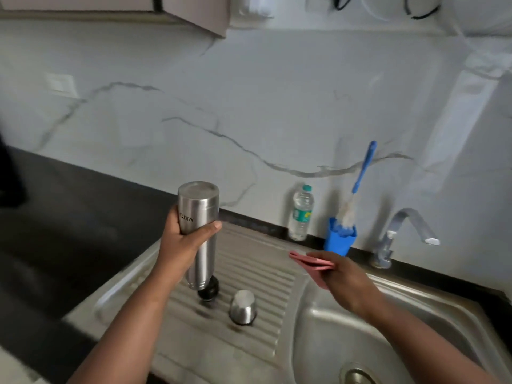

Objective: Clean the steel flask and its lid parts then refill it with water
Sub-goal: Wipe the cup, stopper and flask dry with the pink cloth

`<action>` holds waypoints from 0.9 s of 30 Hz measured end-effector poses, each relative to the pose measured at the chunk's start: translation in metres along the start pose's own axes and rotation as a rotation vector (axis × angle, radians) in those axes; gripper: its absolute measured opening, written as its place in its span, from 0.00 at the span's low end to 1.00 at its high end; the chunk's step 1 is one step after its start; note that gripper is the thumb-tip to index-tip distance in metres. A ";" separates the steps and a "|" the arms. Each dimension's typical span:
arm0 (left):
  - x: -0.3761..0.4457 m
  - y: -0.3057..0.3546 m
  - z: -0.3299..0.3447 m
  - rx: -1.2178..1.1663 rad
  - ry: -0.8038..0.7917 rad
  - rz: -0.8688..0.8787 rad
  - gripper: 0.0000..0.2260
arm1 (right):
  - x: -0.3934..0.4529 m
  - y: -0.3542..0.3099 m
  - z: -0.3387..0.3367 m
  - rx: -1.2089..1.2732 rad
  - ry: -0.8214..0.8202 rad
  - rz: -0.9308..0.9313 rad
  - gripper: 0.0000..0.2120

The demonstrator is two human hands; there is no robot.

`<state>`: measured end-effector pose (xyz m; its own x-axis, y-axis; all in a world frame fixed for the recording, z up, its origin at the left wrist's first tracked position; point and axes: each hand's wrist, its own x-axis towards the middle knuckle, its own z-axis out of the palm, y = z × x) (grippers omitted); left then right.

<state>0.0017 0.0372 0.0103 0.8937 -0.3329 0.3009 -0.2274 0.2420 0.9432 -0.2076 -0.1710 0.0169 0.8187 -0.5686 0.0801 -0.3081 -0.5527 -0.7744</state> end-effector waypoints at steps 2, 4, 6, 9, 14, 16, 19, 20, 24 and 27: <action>0.000 0.000 -0.020 0.031 0.058 0.000 0.27 | 0.013 -0.020 0.024 -0.028 -0.122 -0.097 0.22; 0.000 -0.002 -0.036 0.060 0.091 -0.006 0.27 | 0.026 -0.035 0.048 -0.115 -0.185 -0.180 0.25; 0.003 -0.006 -0.048 0.088 0.116 -0.020 0.26 | 0.040 -0.050 0.070 -0.275 -0.190 -0.241 0.27; 0.010 -0.014 -0.060 0.116 0.152 -0.044 0.29 | 0.049 -0.068 0.095 -0.457 -0.233 -0.325 0.29; 0.031 -0.036 -0.073 0.154 0.152 -0.090 0.34 | 0.066 -0.071 0.125 -0.712 -0.281 -0.499 0.31; 0.037 -0.044 -0.075 0.170 0.130 -0.105 0.36 | 0.072 -0.069 0.131 -0.726 -0.298 -0.515 0.32; 0.044 -0.055 -0.076 0.187 0.098 -0.123 0.38 | 0.078 -0.066 0.136 -0.733 -0.308 -0.538 0.30; 0.046 -0.059 -0.077 0.189 0.095 -0.132 0.38 | 0.081 -0.065 0.137 -0.736 -0.308 -0.546 0.29; 0.048 -0.071 -0.079 0.193 0.124 -0.177 0.41 | 0.091 -0.058 0.143 -0.721 -0.320 -0.537 0.31; 0.046 -0.074 -0.081 0.194 0.145 -0.184 0.39 | 0.094 -0.055 0.147 -0.715 -0.329 -0.538 0.31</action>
<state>0.0907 0.0780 -0.0574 0.9694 -0.2185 0.1120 -0.1133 0.0065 0.9935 -0.0429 -0.1044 -0.0248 0.9988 0.0103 0.0488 0.0156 -0.9939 -0.1093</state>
